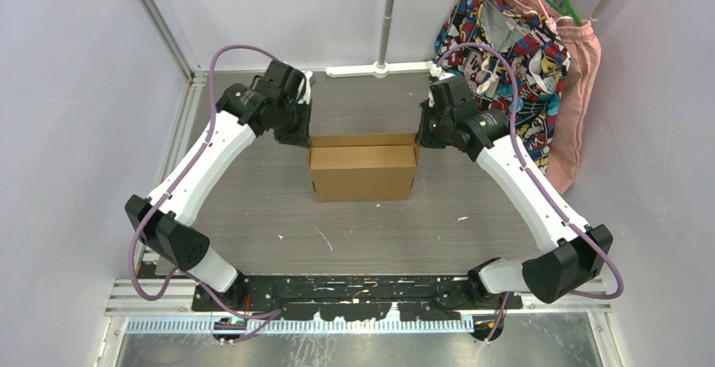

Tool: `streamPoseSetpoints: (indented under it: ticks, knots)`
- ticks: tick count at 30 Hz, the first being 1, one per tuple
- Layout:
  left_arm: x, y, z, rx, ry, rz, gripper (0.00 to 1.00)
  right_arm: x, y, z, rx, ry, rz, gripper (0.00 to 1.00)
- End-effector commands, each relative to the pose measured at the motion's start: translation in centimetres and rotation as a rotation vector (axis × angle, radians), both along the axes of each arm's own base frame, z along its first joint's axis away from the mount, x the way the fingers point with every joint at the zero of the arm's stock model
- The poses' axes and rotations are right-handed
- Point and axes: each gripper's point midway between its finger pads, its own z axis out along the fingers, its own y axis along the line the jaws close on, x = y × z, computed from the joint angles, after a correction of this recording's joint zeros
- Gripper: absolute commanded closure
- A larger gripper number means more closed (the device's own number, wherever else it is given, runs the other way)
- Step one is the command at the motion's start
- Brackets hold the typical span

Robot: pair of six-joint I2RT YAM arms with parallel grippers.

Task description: Fold the paper box

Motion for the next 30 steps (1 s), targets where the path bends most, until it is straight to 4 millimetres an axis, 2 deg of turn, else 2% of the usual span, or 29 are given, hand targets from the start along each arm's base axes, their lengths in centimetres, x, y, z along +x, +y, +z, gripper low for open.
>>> streamPoseSetpoints:
  ticks: [1,30]
  knots:
    - [0.35,-0.98,1.92,-0.047,-0.033,0.001,1.0,0.1,1.09,0.65,0.044,-0.021,0.008,0.99]
    - [0.62,-1.45,1.4,-0.057,0.018,0.048,1.0,0.19,1.1,0.04,0.049,-0.013,-0.007,0.99]
